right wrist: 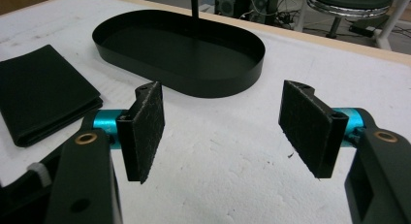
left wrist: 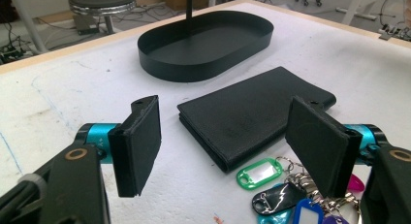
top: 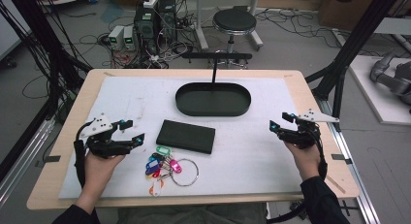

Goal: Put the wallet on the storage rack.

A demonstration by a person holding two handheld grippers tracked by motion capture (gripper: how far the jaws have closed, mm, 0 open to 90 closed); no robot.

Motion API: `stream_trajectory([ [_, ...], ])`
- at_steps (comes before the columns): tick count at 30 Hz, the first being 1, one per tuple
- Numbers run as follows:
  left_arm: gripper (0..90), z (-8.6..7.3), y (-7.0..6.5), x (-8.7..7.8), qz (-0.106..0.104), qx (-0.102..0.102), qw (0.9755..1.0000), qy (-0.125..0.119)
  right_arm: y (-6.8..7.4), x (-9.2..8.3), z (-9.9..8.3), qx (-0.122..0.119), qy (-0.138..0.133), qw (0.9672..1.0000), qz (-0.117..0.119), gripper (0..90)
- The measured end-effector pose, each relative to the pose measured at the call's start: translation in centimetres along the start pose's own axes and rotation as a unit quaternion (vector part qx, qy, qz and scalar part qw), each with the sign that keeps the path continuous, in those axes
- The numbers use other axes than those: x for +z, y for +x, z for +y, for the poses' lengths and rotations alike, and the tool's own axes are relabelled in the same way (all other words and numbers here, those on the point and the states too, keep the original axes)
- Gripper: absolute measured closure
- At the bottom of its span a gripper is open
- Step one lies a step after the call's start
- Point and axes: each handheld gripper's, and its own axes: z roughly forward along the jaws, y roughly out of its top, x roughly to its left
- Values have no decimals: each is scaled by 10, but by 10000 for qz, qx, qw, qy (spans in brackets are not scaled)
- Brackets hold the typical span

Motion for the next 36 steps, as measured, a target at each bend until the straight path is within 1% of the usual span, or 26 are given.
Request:
stream_trajectory([
  [3, 287, -2, 0, -2, -24, -42, 10000, 21, 0, 0, -1, 0, 1, 10000, -76, 336],
  [5, 284, -5, 0, -3, 28, -52, 10000, 33, 1, 0, -1, 14, -1, 9999, -110, 336],
  [6, 283, -5, 0, -4, 45, -58, 10000, 48, 1, 1, -1, -38, 19, 9999, -117, 336],
  [9, 275, -7, 0, -5, 73, -73, 9999, 61, 2, 3, -1, -80, 51, 9999, -114, 336],
  [10, 250, -8, 0, -3, 87, -140, 9998, 105, 2, 4, -2, -126, 72, 9998, -137, 336],
  [12, 244, -9, -1, -1, 78, -164, 9998, 130, 2, 4, -2, -154, 77, 9998, -142, 336],
  [14, 244, -10, -2, 2, -1, -152, 9997, 175, 2, 3, -3, -132, 66, 9998, -138, 336],
  [16, 244, -10, -5, 5, -103, -66, 9997, 201, 0, 2, -5, -116, 62, 9998, -158, 336],
  [18, 244, -9, -8, 7, -190, -36, 9996, 211, -2, 1, -6, -84, 62, 9998, -194, 336],
  [22, 293, -7, -14, 11, -344, -11, 9992, 205, -7, -1, -9, -4, 53, 9997, -245, 336],
  [25, 317, -7, -16, 16, -434, 11, 9987, 281, -9, -2, -11, 40, 53, 9996, -259, 337],
  [26, 335, -7, -18, 21, -448, 21, 9983, 364, -9, -2, -11, 25, 58, 9996, -261, 336],
  [28, 343, -7, -18, 23, -445, 19, 9982, 397, -10, -3, -11, 20, 67, 9996, -256, 336],
  [34, 382, -6, -14, 42, -357, -200, 9973, 608, -9, -5, -14, -23, 65, 9996, -291, 337],
  [36, 389, -5, -11, 50, -304, -316, 9962, 751, -9, -6, -14, -7, 68, 9995, -303, 337],
])
